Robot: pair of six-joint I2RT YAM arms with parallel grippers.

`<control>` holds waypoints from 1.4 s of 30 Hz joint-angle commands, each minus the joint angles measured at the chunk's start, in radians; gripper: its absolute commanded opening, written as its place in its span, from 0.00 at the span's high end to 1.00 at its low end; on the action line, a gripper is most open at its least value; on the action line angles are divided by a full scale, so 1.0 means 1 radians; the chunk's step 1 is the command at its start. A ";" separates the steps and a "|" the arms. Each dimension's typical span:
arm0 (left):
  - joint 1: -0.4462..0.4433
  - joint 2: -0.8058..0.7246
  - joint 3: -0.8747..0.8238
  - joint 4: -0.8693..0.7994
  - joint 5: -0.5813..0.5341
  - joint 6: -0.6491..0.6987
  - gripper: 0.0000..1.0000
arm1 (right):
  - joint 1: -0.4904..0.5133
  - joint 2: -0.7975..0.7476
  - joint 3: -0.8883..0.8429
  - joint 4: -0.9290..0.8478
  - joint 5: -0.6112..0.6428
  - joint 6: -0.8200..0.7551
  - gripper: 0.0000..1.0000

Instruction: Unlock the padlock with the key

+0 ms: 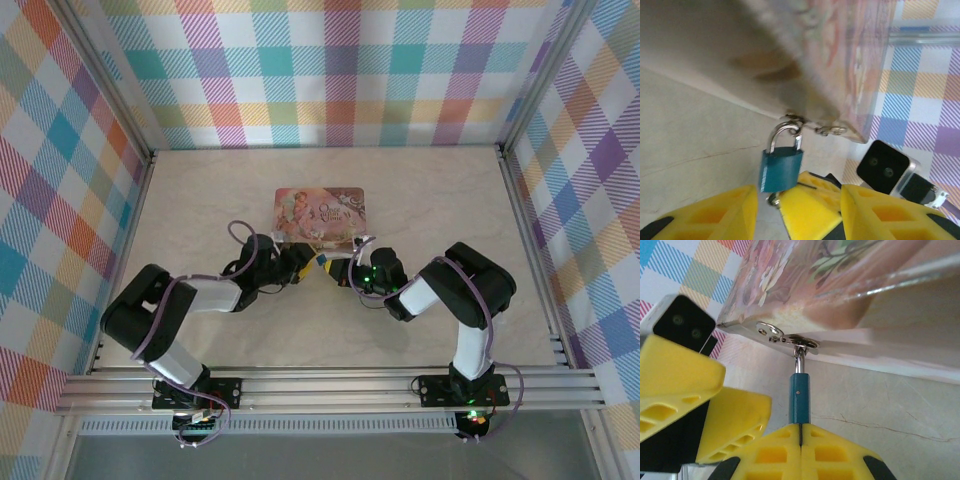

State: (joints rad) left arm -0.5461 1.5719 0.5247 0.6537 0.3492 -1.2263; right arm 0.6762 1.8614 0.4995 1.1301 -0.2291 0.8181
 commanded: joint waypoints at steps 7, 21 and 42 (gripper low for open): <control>-0.037 -0.093 -0.042 -0.019 -0.123 -0.008 0.48 | 0.012 -0.019 0.037 0.023 -0.017 0.023 1.00; -0.071 0.110 -0.060 0.274 -0.151 -0.158 0.51 | 0.017 -0.017 0.046 0.008 -0.018 0.024 1.00; -0.071 0.291 -0.014 0.498 -0.180 -0.236 0.54 | 0.019 -0.014 0.057 -0.005 -0.018 0.041 1.00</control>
State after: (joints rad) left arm -0.6086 1.8435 0.4847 1.0924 0.2008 -1.4509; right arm 0.6830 1.8614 0.5327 1.0866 -0.2096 0.8459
